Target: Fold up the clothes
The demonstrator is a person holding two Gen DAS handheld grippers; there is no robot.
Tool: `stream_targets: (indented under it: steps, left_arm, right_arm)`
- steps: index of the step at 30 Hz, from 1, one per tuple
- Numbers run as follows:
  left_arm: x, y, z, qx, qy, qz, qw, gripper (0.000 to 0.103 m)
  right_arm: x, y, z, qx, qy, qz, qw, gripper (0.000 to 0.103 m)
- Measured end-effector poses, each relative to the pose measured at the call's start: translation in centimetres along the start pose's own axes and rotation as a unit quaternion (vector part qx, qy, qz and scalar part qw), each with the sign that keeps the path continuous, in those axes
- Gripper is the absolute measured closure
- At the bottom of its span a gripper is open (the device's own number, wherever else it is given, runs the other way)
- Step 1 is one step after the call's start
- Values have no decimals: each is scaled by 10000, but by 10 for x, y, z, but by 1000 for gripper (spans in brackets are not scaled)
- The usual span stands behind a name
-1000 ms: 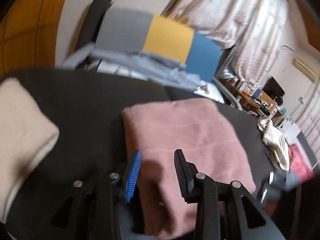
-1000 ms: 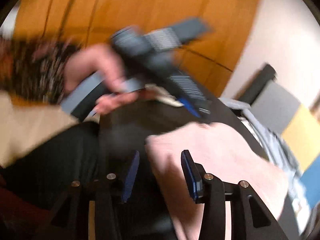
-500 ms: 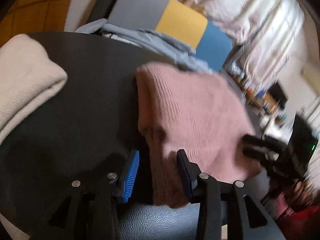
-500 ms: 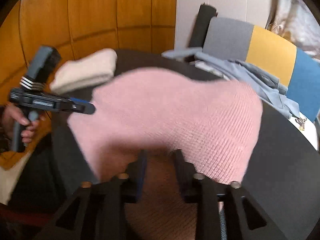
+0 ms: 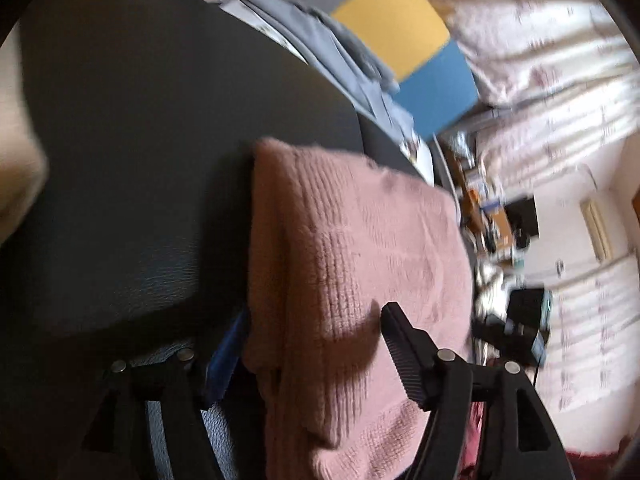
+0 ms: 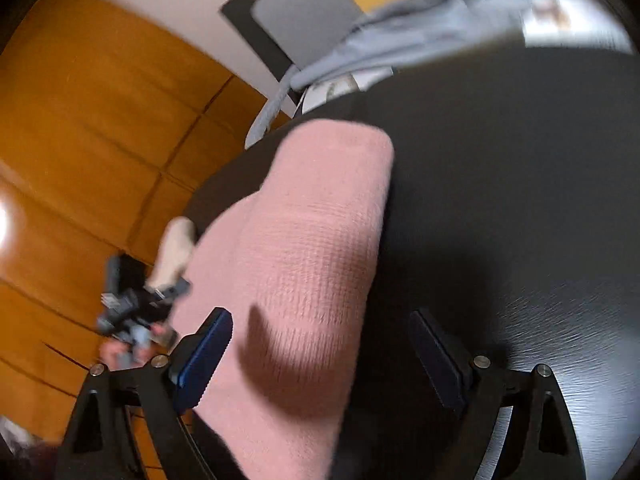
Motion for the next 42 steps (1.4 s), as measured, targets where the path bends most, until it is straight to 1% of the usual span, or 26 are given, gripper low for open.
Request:
stream_targets:
  steps: [1,3,6,8,11,12,14,15,16,18,20,21,22,23,24,25,26,27,28,29,31,32,35,39,42]
  left_arm:
    - [0,-4,3,65,-134,-45,9999,32]
    - [2,-8,7,215,-362,-78,9991,32]
    - [10,-9,8,176,-476,-75,9987,32]
    - [16,-11,8,173,-515,-76,9985,32]
    - [24,-19,10,70,-535,-141,9984,29]
    - [27,-22,12,46,-572,-151,9982,27]
    - [31,-27,19,-10,-674,-151,9976,18]
    - [32,-30,23,-69,-715,-145,9973,10]
    - [34,-33,27,-125,-754,-132,9970,5]
    - [36,-40,36,-207,-841,-82,9962,1]
    - [36,-45,40,-281,-892,85,9956,1]
    - [36,-46,41,-334,-862,167,9956,1]
    - [35,-46,41,-390,-823,234,9956,4]
    - [35,-46,40,-394,-768,287,9959,7]
    - [35,-44,36,-323,-700,325,9965,18]
    - [35,-43,34,-167,-639,362,9972,34]
    - [36,-42,32,-81,-613,379,9974,41]
    - [36,-42,31,-77,-608,378,9974,52]
    - [35,-43,31,-130,-580,354,9976,59]
    - [34,-43,33,-148,-562,355,9977,60]
    - [32,-41,41,-13,-681,502,9964,65]
    - [30,-38,43,-28,-690,563,9960,66]
    - [21,-21,43,-245,-599,744,9951,69]
    - [9,9,50,-464,-719,1153,9896,69]
    - [1,42,41,-573,-574,1505,9853,69]
  right_arm:
    - [1,-3,7,165,-199,2,9997,12]
    - [7,-12,20,310,-485,-7,9983,12]
    - [10,-15,20,564,-511,36,9971,11]
    - [15,-22,20,617,-541,-42,9966,11]
    - [21,-36,16,694,-519,-215,9960,11]
    - [22,-42,14,708,-508,-285,9958,9]
    - [24,-53,9,722,-486,-417,9953,8]
    - [24,-59,7,714,-475,-473,9952,8]
    - [24,-62,7,700,-475,-507,9951,8]
    - [22,-68,7,664,-487,-549,9951,8]
    - [19,-70,8,515,-511,-548,9959,12]
    - [17,-69,9,397,-527,-517,9965,20]
    - [15,-67,9,348,-545,-479,9968,27]
    - [12,-65,10,336,-561,-444,9969,30]
    - [10,-63,12,366,-595,-415,9967,37]
    - [9,-61,14,418,-637,-389,9963,41]
    - [8,-60,15,450,-673,-368,9960,43]
    - [7,-60,13,420,-645,-372,9963,45]
    - [6,-60,9,363,-586,-387,9969,48]
    - [6,-61,5,307,-526,-402,9973,49]
    - [7,-61,-8,151,-303,-466,9983,54]
    - [8,-60,-14,80,-207,-499,9985,55]
    - [11,-59,-36,49,-19,-515,9987,57]
    - [17,-62,-81,-13,553,-718,9959,57]
    - [20,-72,-122,74,972,-860,9915,58]
Point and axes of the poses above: each gripper's, at about its wrist camera, not at the fingertips, and y roughly against the way its jaws point, z to its right, x to its top, the point moved 1 cm from there along -y, roughly the way its jaws point, and after that the axes turned 15 degrees about x, right-handed, at the moved point
